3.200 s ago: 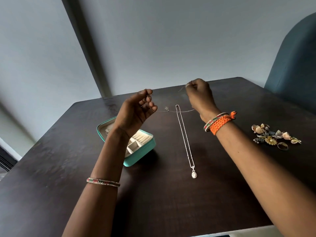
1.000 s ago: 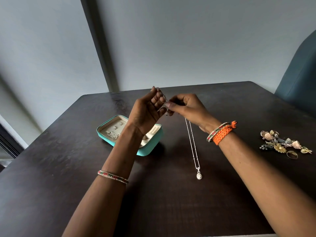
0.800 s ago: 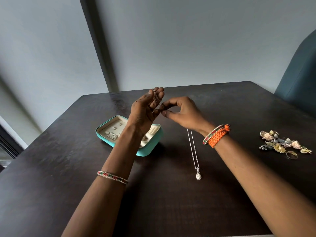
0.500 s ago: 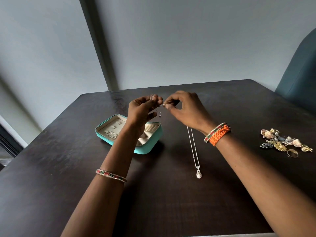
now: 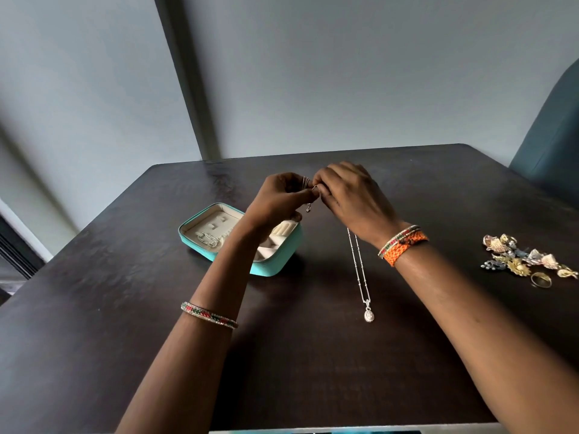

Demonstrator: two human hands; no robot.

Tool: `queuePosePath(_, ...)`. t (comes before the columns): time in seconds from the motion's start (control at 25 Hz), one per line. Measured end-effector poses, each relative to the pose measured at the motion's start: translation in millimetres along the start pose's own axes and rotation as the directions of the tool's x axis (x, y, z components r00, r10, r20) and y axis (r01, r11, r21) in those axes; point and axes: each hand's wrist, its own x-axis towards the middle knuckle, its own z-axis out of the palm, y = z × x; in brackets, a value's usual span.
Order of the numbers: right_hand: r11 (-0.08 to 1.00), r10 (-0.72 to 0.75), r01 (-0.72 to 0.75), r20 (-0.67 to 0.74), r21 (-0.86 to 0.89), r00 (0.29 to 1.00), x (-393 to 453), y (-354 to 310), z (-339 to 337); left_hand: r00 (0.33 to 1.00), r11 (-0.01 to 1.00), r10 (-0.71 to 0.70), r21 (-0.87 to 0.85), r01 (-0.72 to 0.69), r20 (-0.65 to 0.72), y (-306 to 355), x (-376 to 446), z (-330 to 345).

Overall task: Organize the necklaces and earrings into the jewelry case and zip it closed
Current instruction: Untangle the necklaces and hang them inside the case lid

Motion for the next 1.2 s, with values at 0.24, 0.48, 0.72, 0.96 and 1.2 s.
queuePosePath(0.24, 0.996, 0.016, -0.015, -0.014, 0.088, 1.0, 0.2, 1.2, -1.9, 0.996, 1.0, -0.019, 0.018, 0.017, 0.088, 3.4, -2.4, -0.9)
queuePosePath(0.48, 0.827, 0.263, -0.203, -0.041, 0.525, 0.964, 8.7, -15.0, -3.0, 0.998, 0.991, 0.019, -0.137, -0.01, 0.063, 1.6, 0.3, -4.0)
queuePosePath(0.72, -0.047, 0.445, -0.578, 0.535, 0.815, 0.718, 15.1, -23.0, -4.1, 0.984, 0.973, 0.023, -0.223, -0.062, -0.175, 2.3, 1.1, 3.3)
queuePosePath(0.96, -0.044, 0.503, -0.625, 0.558, 0.779, 0.66, 8.0, -22.2, -3.1, 1.0, 0.945, -0.026, -0.327, 0.02, -0.014, 6.2, -2.1, -6.0)
queuePosePath(1.2, -0.082, 0.483, -0.614, 0.57, 0.785, 0.665, 9.3, -21.1, -9.8, 0.998, 0.949, -0.018, -0.315, -0.001, -0.058, 12.8, -2.6, 3.9)
